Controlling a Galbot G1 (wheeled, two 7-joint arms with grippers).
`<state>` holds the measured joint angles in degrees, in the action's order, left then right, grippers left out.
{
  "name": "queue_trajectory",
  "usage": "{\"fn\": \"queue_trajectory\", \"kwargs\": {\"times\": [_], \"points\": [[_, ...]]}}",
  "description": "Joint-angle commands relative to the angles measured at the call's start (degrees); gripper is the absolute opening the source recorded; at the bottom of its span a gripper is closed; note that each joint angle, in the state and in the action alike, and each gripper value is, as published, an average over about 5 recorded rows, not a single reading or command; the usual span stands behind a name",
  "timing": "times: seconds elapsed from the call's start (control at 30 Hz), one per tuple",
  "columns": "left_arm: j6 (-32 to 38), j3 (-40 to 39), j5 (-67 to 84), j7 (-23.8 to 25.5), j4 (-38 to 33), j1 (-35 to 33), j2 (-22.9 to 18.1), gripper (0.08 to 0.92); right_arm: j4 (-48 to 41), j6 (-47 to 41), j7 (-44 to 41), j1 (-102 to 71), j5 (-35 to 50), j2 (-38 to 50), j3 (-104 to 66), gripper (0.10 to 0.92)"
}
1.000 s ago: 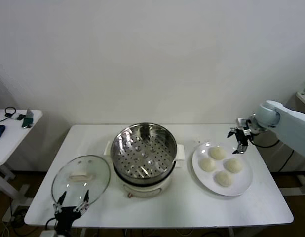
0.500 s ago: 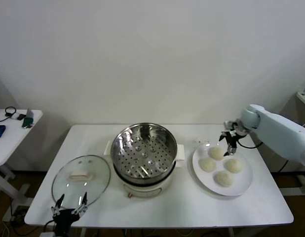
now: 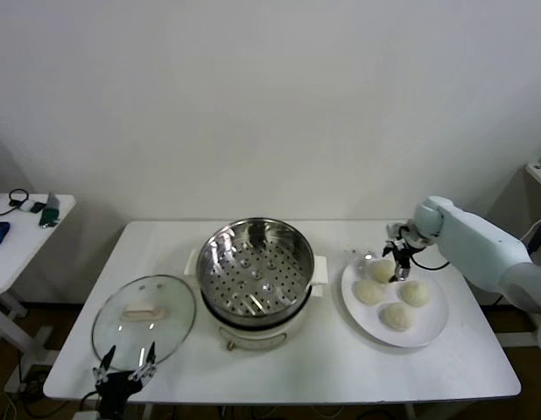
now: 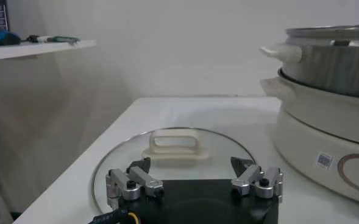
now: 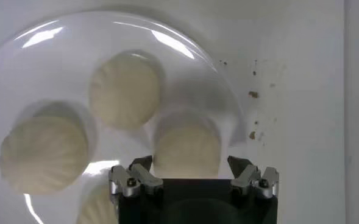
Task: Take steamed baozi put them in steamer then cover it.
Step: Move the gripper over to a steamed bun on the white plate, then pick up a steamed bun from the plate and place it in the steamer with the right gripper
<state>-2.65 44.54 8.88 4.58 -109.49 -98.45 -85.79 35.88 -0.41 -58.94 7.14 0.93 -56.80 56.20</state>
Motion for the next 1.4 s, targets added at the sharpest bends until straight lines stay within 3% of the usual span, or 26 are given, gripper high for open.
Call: {"fn": "queue_trajectory", "kwargs": {"times": [0.03, 0.7, 1.07, 1.4], "points": [[-0.07, -0.01, 0.0, -0.05, 0.07, 0.02, 0.06, 0.823, -2.28, 0.17, -0.51, -0.53, -1.78, -1.52, -0.4, 0.823], [-0.15, 0.15, 0.34, -0.62, 0.42, 0.26, -0.16, 0.823, -0.34, 0.58, -2.72, 3.19, 1.91, -1.28, 2.94, 0.705], [0.4, 0.28, 1.28, -0.72, -0.05, 0.18, 0.11, 0.823, 22.7, 5.28, -4.38, 32.02, 12.78, 3.29, 26.19, 0.703], [0.5, 0.28, 0.99, -0.75, -0.85, -0.04, 0.38, 0.823, 44.11, 15.94, -4.95, 53.94, 15.56, -1.81, 31.07, 0.704]]}}
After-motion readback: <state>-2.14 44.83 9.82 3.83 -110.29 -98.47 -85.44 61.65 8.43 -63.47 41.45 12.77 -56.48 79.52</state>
